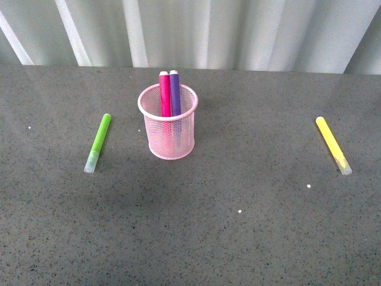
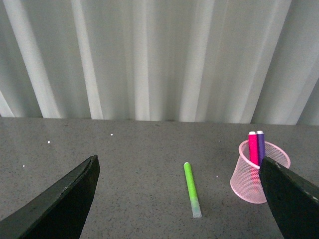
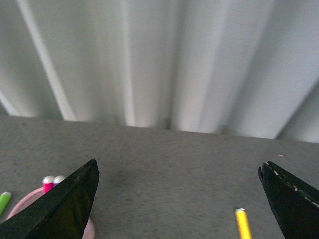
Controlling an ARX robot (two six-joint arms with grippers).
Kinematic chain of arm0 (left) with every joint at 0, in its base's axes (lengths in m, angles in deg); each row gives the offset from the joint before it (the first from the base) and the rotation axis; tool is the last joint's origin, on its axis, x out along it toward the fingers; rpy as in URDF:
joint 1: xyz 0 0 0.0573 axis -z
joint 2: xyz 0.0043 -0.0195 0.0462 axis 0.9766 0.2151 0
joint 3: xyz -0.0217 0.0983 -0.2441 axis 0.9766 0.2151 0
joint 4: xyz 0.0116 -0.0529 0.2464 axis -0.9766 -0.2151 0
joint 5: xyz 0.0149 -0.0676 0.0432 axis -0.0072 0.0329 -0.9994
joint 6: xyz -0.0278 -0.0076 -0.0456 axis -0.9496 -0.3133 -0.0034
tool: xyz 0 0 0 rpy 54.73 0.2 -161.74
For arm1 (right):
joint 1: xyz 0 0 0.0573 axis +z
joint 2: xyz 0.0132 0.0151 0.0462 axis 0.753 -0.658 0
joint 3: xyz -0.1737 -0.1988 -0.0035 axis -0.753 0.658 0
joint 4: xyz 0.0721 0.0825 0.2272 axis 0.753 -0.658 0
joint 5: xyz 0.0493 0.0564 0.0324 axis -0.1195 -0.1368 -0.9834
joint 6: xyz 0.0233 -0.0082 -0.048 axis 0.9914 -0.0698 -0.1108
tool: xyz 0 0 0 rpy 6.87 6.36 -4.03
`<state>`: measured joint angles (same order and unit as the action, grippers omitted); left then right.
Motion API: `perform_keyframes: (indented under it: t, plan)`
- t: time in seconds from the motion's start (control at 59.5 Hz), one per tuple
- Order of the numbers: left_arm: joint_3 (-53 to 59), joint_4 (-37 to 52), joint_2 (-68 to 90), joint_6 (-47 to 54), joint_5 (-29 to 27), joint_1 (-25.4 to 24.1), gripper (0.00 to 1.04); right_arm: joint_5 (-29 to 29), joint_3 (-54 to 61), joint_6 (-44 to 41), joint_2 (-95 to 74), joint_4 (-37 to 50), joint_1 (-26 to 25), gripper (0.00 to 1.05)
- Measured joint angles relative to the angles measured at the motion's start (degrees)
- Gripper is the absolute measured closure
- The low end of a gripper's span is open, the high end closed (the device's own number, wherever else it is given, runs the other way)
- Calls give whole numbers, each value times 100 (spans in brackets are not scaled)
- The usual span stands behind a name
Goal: Insert purple and pink pens into pink cup
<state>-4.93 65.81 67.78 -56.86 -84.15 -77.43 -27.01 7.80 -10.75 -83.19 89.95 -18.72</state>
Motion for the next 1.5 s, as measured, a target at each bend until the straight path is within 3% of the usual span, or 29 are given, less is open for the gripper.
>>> perform_keyframes:
  t: [0.084,0.135,0.252,0.454,0.589,1.161,1.228,1.497]
  plan:
    - [0,0,2,-2,0,0,7,-20,13,2,26,9,13,7]
    - [0,0,0,-2,0,0,7,179,177,-94,-17,492,2,12]
    - [0,0,0,-2,-20,0,7,-68,1095,-407,286,1814,-269,34]
    - [0,0,0,-2,0,0,7,-555,2229,-463,1311,2006,-1010,68]
    - [0,0,0,0,-7,0,7,-1126,2929,-468,2105,1906,-1493,101]
    - [0,0,0,0,-4,0,7,-2013,3952,-463,4116,970,-2455,101]
    - [0,0,0,-2,-4,0,7,-2507,4083,-466,4284,925,-2822,101]
    - [0,0,0,0,-2,0,7,-2529,4094,-463,5270,44,-2999,101]
